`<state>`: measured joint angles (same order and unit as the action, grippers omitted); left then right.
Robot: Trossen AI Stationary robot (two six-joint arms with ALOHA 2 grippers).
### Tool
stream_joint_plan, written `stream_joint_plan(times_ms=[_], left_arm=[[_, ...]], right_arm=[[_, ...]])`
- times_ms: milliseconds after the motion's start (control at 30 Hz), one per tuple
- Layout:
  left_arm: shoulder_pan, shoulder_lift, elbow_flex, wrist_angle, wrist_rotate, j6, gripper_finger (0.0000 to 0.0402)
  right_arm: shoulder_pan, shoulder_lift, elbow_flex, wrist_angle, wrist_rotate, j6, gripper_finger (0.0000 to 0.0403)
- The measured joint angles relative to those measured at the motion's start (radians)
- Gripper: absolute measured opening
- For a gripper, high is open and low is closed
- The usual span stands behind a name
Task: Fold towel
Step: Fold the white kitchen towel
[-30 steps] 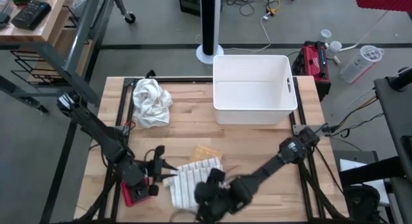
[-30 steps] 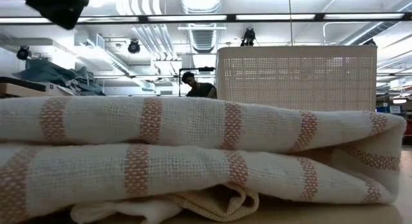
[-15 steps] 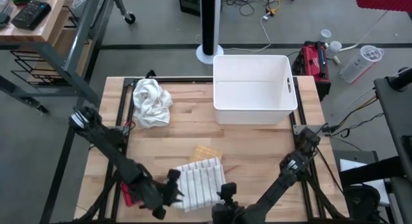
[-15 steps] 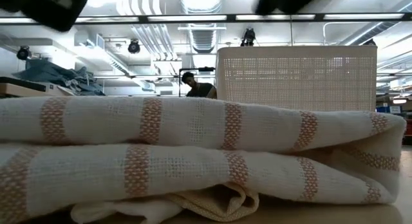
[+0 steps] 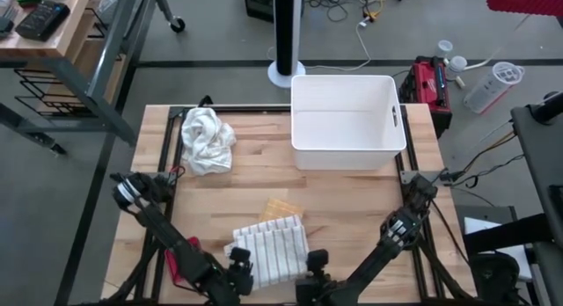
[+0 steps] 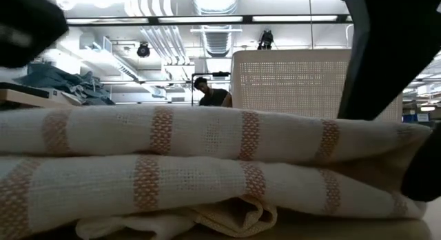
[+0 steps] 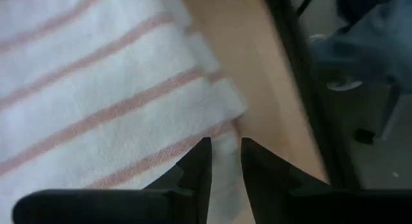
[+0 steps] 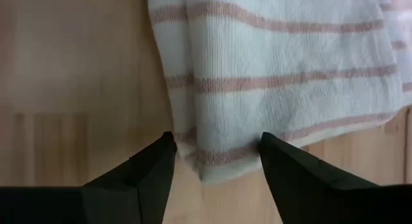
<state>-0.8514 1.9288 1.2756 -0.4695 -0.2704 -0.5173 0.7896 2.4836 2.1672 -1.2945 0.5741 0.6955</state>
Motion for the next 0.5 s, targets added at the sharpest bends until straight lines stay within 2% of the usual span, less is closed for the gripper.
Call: stream_joint_plan(times_ms=[200, 433, 500], left_arm=[[0.0, 0.033, 0.006, -0.027, -0.046, -0.114, 0.0075], [-0.002, 0.036, 0.007, -0.051, -0.084, -0.186, 0.0075], [-0.004, 0.035, 0.007, -0.05, -0.085, -0.199, 0.0075]], right_arm=[[-0.002, 0.0, -0.027, 0.0, 0.002, 0.0, 0.0165], [-0.004, -0.002, -0.014, -0.001, 0.002, -0.015, 0.0032], [-0.004, -0.005, -0.012, -0.009, 0.002, -0.015, 0.001]])
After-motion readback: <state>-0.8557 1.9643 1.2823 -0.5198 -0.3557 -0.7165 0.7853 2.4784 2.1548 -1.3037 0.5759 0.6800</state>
